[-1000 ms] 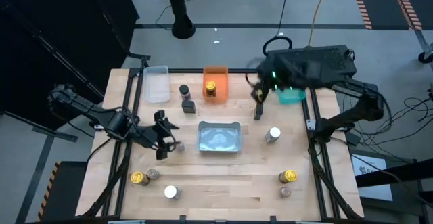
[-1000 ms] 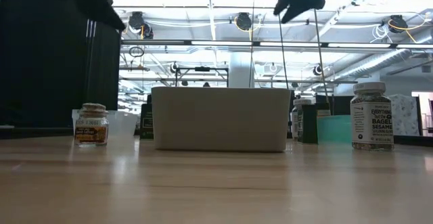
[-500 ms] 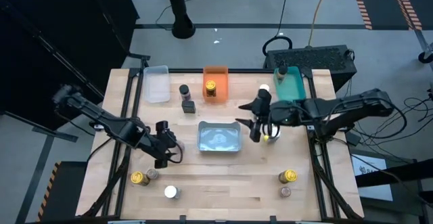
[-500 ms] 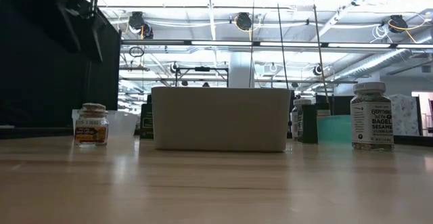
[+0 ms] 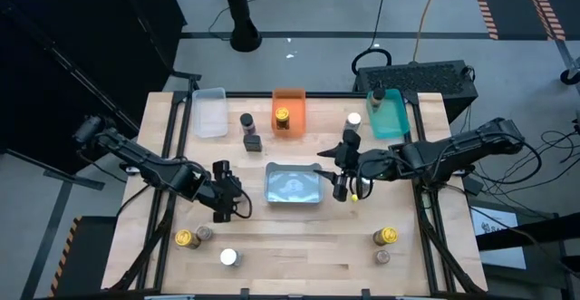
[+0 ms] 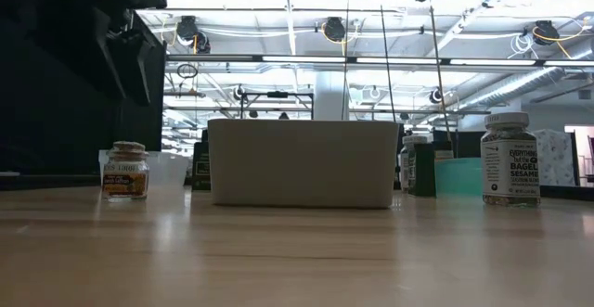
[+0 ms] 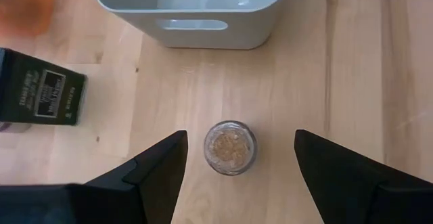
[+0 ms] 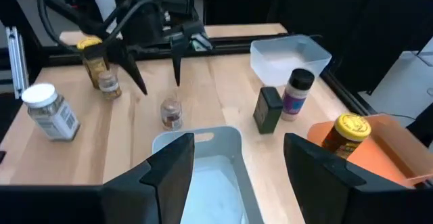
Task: Sort spices by type
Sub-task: Put the top brown seasoning bottle into the gray bin
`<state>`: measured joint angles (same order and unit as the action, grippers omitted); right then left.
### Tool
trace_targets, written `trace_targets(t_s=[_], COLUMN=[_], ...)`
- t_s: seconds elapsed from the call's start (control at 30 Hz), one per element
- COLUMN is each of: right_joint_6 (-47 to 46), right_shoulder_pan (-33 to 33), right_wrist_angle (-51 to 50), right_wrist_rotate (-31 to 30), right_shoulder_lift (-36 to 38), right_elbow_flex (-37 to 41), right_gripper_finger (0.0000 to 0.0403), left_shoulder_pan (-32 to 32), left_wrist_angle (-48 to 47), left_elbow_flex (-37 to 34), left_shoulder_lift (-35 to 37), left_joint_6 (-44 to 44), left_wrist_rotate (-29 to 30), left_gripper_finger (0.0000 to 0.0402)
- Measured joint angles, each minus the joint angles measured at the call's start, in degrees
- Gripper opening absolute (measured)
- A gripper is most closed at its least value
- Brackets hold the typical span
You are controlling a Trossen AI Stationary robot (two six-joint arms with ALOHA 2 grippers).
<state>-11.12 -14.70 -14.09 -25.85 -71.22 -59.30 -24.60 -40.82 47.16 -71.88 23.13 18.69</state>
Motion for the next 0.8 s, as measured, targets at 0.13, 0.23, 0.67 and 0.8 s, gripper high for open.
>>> trace_targets(t_s=[0.13, 0.23, 0.67, 0.8], right_joint_6=[-0.31, -0.35, -1.52, -1.52], right_shoulder_pan=[0.33, 0.39, 0.35, 0.35], right_wrist_angle=[-0.21, -0.10, -0.13, -0.15], right_wrist_rotate=[-1.33, -1.70, -1.62, -1.60], right_shoulder_lift=[0.58, 0.67, 0.61, 0.61], right_elbow_flex=[0.69, 0.65, 0.65, 0.65], right_gripper_finger=[0.0210, 0.0210, 0.0210, 0.0210], left_shoulder_pan=[-0.17, -0.15, -0.17, -0.17], left_wrist_angle=[-0.14, -0.09, -0.24, -0.14], left_elbow_flex=[0.00, 0.00, 0.00, 0.00], left_shoulder_lift=[0.00, 0.00, 0.02, 0.02], left_joint_6=[0.19, 0.46, 0.37, 0.54], left_wrist_rotate=[-1.28, -1.48, 0.00, 0.27], left_gripper_finger=[0.0279, 0.0279, 0.0363, 0.0396])
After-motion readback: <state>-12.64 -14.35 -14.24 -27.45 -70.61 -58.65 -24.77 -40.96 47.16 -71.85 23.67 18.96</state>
